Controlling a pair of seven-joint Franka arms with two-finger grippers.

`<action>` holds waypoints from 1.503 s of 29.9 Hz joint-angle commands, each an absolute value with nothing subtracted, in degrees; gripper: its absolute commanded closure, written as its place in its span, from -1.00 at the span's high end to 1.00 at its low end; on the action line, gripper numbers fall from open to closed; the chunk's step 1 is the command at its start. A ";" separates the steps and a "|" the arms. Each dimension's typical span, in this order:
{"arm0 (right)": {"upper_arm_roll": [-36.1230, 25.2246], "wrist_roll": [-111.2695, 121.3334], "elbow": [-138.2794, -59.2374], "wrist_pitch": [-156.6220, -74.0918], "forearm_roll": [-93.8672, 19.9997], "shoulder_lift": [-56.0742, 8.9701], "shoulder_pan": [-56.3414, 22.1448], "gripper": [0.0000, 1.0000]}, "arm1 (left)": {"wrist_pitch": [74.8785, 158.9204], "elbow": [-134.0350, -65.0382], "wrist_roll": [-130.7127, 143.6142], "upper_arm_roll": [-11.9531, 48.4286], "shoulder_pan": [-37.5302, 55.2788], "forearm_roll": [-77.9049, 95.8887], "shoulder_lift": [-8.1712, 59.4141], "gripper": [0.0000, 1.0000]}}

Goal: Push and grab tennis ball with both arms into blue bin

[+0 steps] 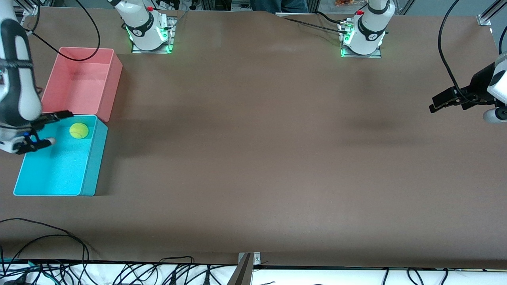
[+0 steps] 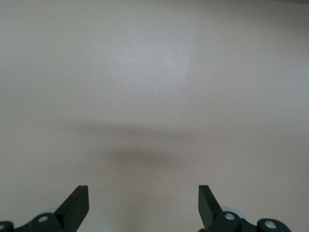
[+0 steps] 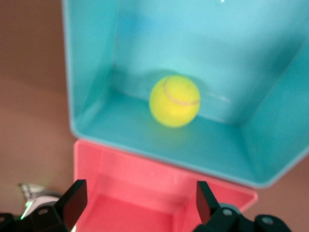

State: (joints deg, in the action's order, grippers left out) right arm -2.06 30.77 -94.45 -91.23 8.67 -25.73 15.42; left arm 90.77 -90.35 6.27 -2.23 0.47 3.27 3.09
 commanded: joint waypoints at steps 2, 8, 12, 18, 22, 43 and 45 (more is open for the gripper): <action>-0.53 31.29 -90.62 -81.75 7.65 -20.31 14.33 1.00 | 91.14 -90.97 6.33 -1.93 0.26 1.93 2.11 1.00; 3.59 29.98 -87.63 -77.88 7.65 -16.88 13.97 1.00 | 91.14 -90.97 6.33 -1.93 0.26 1.93 2.11 1.00; 7.11 25.77 -86.40 -76.47 7.56 -15.39 13.97 1.00 | 91.06 -90.97 6.33 -1.93 0.35 1.93 2.11 1.00; 12.47 17.50 -85.87 -76.03 7.65 -12.40 13.97 1.00 | 91.14 -90.97 6.33 -1.93 0.26 1.93 2.11 1.00; 13.88 13.02 -85.96 -76.37 7.38 -11.25 13.97 1.00 | 91.14 -90.97 6.33 -1.93 0.35 1.93 2.11 1.00; 3.88 -1.76 -100.46 -90.88 -1.31 2.20 3.78 1.00 | 91.14 -90.97 6.42 -1.85 0.35 1.93 2.11 1.00; 1.07 -2.02 -100.55 -91.14 -3.42 2.37 3.43 1.00 | 91.14 -90.97 6.42 -1.85 0.35 1.93 2.11 1.00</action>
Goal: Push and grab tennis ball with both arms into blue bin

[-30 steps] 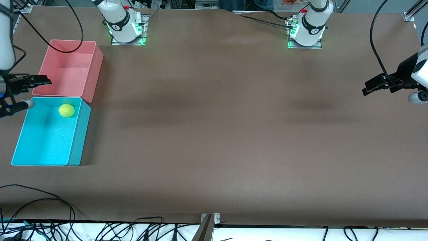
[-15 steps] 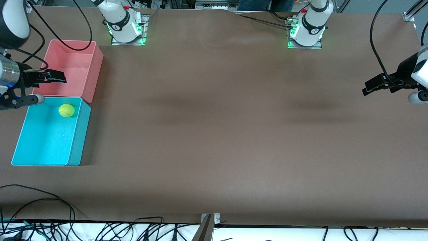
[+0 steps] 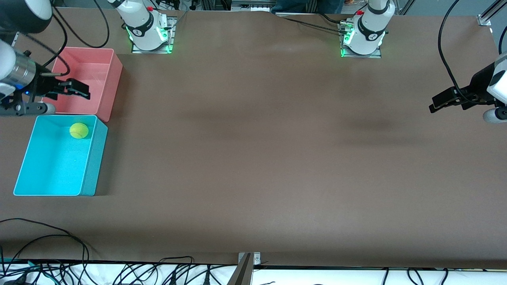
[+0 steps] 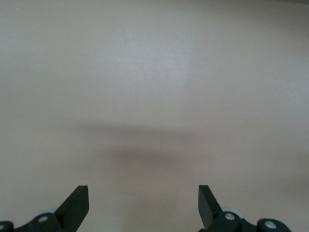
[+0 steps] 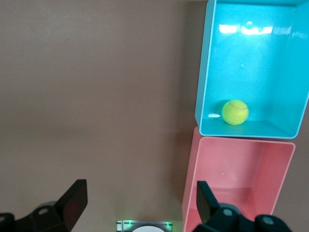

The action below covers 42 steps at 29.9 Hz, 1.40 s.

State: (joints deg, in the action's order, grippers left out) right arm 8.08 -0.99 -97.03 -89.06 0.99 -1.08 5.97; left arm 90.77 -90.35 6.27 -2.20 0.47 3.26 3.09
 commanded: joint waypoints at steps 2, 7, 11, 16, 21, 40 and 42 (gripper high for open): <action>-0.43 -0.98 -100.63 -92.19 -5.35 2.29 3.34 1.00 | 91.14 -90.97 6.42 -1.85 0.35 1.93 2.11 1.00; -2.11 -1.05 -100.81 -91.85 -4.66 4.48 1.32 1.00 | 91.14 -90.97 6.42 -1.85 0.35 1.93 2.11 1.00; -2.90 -0.79 -100.46 -87.91 -4.22 4.57 1.32 1.00 | 91.14 -90.97 6.50 -1.85 0.35 1.93 2.11 1.00; -2.99 -0.62 -99.41 -84.81 -4.13 4.66 1.32 1.00 | 91.14 -90.97 6.50 -1.85 0.35 1.93 2.11 1.00; -1.85 -1.05 -98.96 -86.13 -0.55 4.66 0.79 1.00 | 91.14 -90.97 6.50 -1.85 0.35 1.93 2.11 1.00; -0.09 -1.41 -99.58 -95.62 -1.49 4.31 0.09 1.00 | 91.05 -90.97 6.50 -1.85 0.35 1.93 2.11 1.00; -0.09 -1.32 -99.67 -96.68 -1.49 4.31 0.09 1.00 | 91.05 -90.97 6.50 -1.76 0.35 1.93 2.11 1.00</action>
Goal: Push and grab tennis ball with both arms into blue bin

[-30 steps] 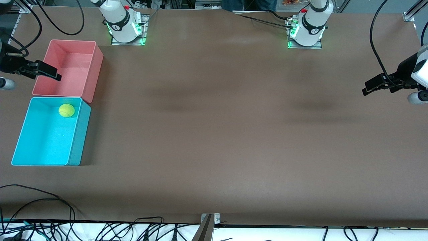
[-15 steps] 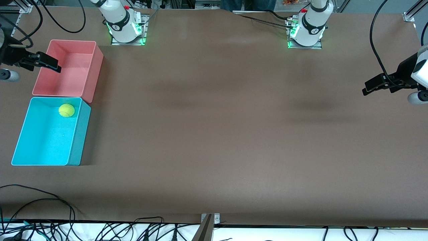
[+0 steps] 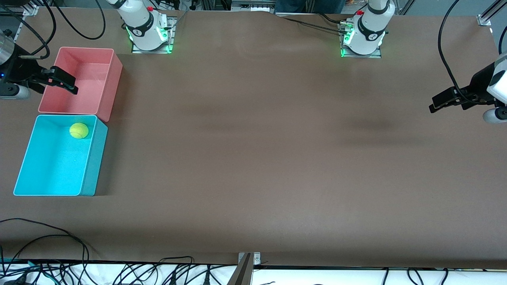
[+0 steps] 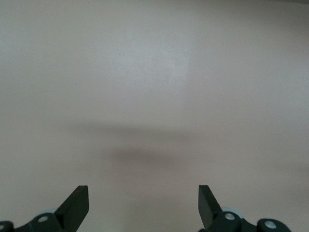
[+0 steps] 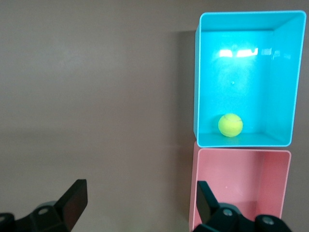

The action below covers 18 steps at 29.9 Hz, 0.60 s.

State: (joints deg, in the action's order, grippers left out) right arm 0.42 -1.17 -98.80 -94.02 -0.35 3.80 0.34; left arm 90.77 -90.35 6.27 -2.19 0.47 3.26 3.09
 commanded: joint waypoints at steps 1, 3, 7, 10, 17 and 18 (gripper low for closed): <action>-0.09 -1.32 -99.67 -96.77 -1.49 4.22 0.09 1.00 | 91.05 -90.97 6.50 -1.76 0.35 1.93 2.11 1.00; -0.44 -1.06 -99.67 -96.33 -1.49 4.22 0.09 1.00 | 91.05 -90.97 6.50 -1.76 0.35 1.93 2.11 1.00; -0.88 0.43 -99.14 -96.06 -1.49 4.04 0.09 1.00 | 91.05 -90.97 6.50 -1.76 0.35 1.93 2.11 1.00; -0.88 1.85 -98.88 -96.15 -1.41 3.60 -0.09 1.00 | 90.79 -90.97 6.50 -1.76 0.35 1.93 2.02 1.00; -2.20 1.93 -98.88 -94.92 -1.67 3.52 -0.09 1.00 | 90.62 -90.97 6.50 -1.58 0.35 1.93 2.02 1.00; -2.20 1.85 -98.88 -94.92 -1.67 3.52 -0.09 1.00 | 90.62 -90.97 6.50 -1.58 0.35 1.93 2.02 1.00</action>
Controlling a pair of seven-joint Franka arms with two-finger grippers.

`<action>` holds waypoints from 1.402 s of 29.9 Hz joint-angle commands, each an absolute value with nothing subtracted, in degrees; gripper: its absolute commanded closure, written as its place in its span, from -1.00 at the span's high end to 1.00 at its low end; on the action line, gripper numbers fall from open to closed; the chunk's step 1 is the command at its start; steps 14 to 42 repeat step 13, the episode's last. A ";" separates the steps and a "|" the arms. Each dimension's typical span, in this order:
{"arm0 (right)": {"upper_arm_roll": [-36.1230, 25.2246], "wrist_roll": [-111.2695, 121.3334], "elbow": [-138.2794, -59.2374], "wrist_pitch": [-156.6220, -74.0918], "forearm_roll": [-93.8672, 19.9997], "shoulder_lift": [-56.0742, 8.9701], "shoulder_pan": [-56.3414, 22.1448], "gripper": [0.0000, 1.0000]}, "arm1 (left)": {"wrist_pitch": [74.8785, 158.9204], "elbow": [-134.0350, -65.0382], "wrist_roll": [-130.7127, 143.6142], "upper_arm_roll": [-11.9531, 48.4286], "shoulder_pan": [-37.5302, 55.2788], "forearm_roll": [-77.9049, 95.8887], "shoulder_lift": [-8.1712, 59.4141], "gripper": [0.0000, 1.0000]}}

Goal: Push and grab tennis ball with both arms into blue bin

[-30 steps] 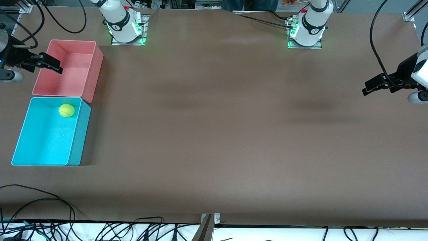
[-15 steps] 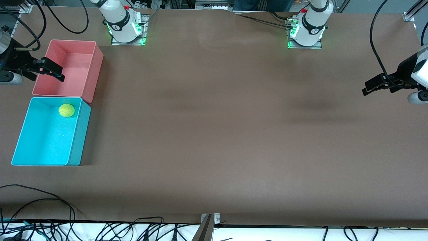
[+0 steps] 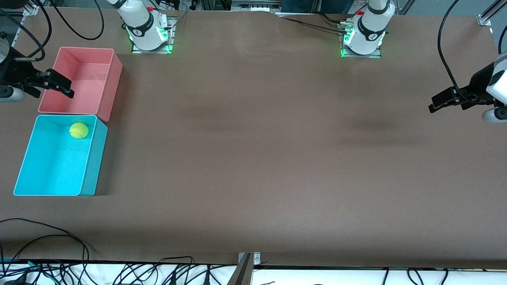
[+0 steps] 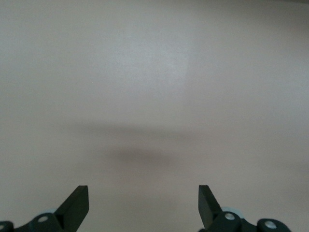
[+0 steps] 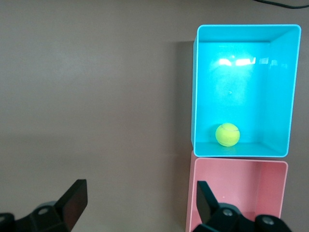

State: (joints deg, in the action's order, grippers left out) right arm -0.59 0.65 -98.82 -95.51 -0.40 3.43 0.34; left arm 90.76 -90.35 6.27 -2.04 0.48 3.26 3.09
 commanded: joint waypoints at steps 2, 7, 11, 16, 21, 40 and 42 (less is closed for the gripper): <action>-2.20 1.93 -98.88 -94.92 -1.67 3.52 -0.09 1.00 | 90.62 -90.97 6.50 -1.58 0.35 1.93 2.02 1.00; -2.20 1.85 -98.88 -94.83 -1.67 3.52 0.09 1.00 | 90.62 -90.97 6.59 -1.58 0.35 1.93 2.02 1.00; -2.29 1.85 -98.79 -94.92 -1.67 2.90 0.09 1.00 | 90.44 -91.05 6.59 -1.58 0.35 1.93 2.02 1.00; -2.20 1.76 -98.79 -94.83 -1.58 2.99 0.09 1.00 | 90.44 -90.97 6.50 -1.58 0.35 1.93 2.02 1.00; -2.20 1.76 -98.79 -94.83 -1.58 2.99 0.09 1.00 | 90.44 -90.97 6.50 -1.58 0.35 1.93 2.02 1.00; -2.20 1.76 -98.79 -94.83 -1.58 2.99 0.09 1.00 | 90.44 -90.97 6.50 -1.58 0.35 1.93 2.02 1.00; -2.20 1.76 -98.79 -94.83 -1.58 2.99 0.09 1.00 | 90.44 -90.97 6.50 -1.58 0.35 1.93 2.02 1.00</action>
